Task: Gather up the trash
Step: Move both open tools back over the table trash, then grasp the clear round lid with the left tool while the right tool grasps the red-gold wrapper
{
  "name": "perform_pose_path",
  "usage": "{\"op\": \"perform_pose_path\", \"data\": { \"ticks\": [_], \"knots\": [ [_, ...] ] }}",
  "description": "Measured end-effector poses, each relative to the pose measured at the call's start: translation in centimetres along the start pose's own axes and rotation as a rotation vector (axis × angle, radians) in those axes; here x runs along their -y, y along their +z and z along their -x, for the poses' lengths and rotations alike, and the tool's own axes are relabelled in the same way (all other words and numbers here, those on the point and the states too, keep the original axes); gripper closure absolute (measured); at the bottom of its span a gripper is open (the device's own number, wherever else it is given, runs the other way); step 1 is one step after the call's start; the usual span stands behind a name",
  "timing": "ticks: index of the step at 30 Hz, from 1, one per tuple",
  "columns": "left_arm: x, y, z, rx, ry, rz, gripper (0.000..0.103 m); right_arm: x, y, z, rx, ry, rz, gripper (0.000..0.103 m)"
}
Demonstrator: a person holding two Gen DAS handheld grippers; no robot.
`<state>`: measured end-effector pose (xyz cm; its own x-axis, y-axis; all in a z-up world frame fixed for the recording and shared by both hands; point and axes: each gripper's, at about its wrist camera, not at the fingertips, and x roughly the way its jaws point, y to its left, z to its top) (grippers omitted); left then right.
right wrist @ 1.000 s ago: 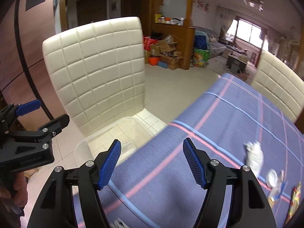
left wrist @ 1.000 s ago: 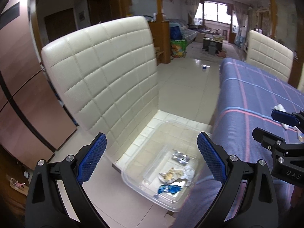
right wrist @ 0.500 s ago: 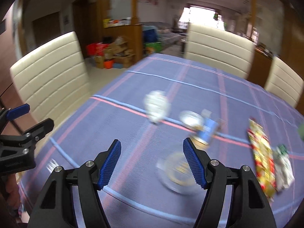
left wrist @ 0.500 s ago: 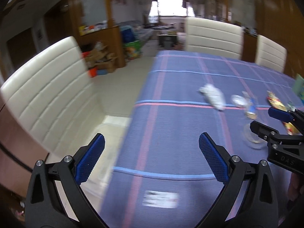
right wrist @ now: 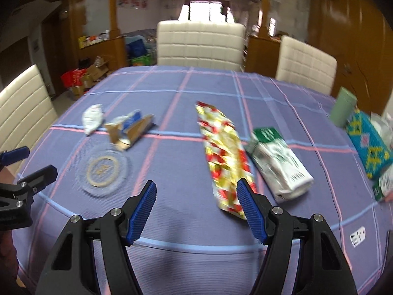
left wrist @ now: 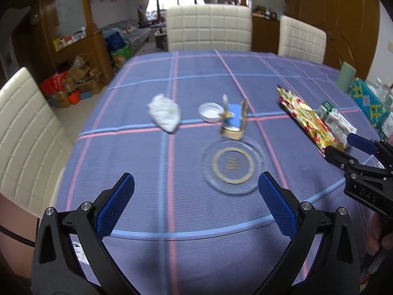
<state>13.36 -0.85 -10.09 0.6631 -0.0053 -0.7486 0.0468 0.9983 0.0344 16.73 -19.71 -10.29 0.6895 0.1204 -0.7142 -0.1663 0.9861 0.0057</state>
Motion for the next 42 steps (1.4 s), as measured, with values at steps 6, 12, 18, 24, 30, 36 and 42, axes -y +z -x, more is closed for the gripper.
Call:
{"op": "perform_pose_path", "data": {
  "ticks": [6, 12, 18, 24, 30, 36, 42],
  "knots": [
    [2.0, 0.6, -2.6, -0.058, -0.021, -0.019, 0.004, 2.0, -0.7, -1.8, -0.035, 0.003, -0.028, 0.037],
    [3.3, 1.1, -4.9, -0.097, -0.01, -0.051, 0.004, 2.5, -0.9, -3.3, -0.068, 0.018, -0.047, 0.037],
    [3.9, 1.6, -7.3, -0.133, -0.017, -0.058, 0.004, 2.4, -0.6, -4.5, -0.07, 0.025, -0.043, 0.037],
    [3.8, 1.7, -8.7, -0.152, -0.015, -0.051, 0.003, 2.0, -0.5, -5.0, -0.076, 0.019, -0.032, 0.037],
    [3.2, 1.6, -8.9, -0.159, -0.049, -0.036, 0.004, 1.6, -0.4, -5.3, -0.087, 0.019, -0.013, 0.042],
    [3.6, 1.4, -8.3, -0.139, -0.047, -0.064, 0.014, 2.1, -0.5, -4.8, -0.066, 0.087, -0.058, 0.077],
    [2.9, 1.3, -7.4, -0.121, -0.028, -0.044, 0.014, 1.1, -0.5, -4.2, -0.053, 0.116, -0.051, 0.091]
  ]
}}
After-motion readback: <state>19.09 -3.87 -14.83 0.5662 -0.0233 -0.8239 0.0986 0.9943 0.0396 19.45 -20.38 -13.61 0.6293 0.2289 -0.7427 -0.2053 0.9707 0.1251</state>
